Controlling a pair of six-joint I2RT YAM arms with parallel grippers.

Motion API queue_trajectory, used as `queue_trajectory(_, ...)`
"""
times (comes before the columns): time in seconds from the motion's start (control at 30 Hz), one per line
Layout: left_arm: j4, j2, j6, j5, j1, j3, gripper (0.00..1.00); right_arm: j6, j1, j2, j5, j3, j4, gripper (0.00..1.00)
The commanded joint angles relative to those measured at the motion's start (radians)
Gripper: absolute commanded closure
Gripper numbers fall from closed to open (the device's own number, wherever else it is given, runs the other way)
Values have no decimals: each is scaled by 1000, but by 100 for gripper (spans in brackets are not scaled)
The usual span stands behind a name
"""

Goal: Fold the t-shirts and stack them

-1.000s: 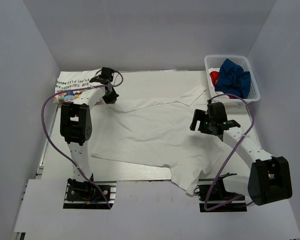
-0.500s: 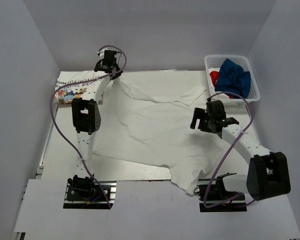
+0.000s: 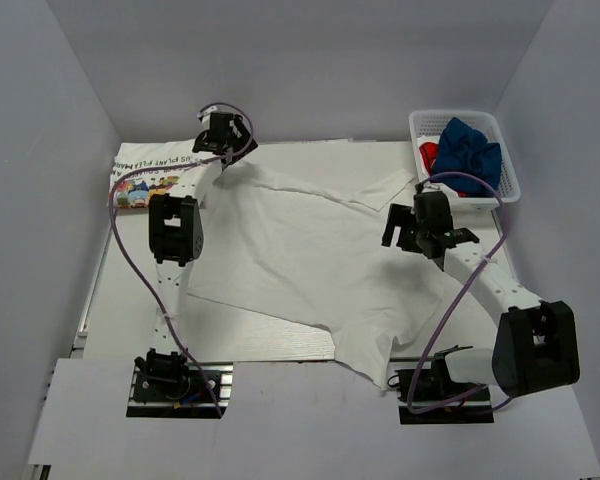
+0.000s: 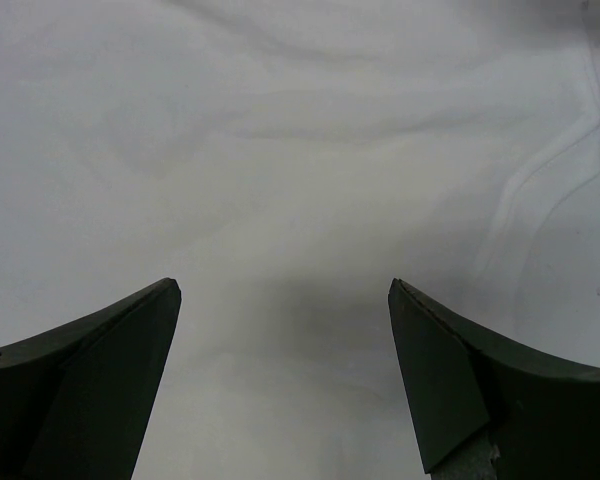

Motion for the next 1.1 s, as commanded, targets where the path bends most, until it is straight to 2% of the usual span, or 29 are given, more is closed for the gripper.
queue_trajectory(0.0, 20, -240, 61, 109, -24, -44, 0, -7, 2, 60, -4, 119, 60, 10)
queue_trajectory(0.13, -60, -368, 101, 120, -54, -217, 0, 33, 2, 251, 4, 288, 14, 10)
queue_trajectory(0.23, -74, -451, 92, 111, -87, -419, 0, 59, -3, 392, 5, 414, 5, 10)
queue_trajectory(0.27, -63, -498, 91, 131, -99, -529, 0, 63, -5, 454, 1, 501, -14, 10)
queue_trajectory(0.37, -35, -547, 82, 158, -155, -697, 0, 83, -3, 555, 8, 613, -40, 10)
queue_trajectory(0.53, -68, -580, 101, 149, -270, -791, 0, 112, -6, 719, 17, 728, -54, 10)
queue_trajectory(0.7, -67, -580, 110, 177, -326, -888, 0, 129, -11, 850, -4, 836, -74, 10)
queue_trajectory(0.93, -193, -552, 101, 33, -373, -970, 0, 132, -12, 919, 7, 887, -86, 10)
queue_trajectory(1.07, -249, -552, 79, -30, -383, -1003, 0, 154, -15, 934, -81, 876, 4, 10)
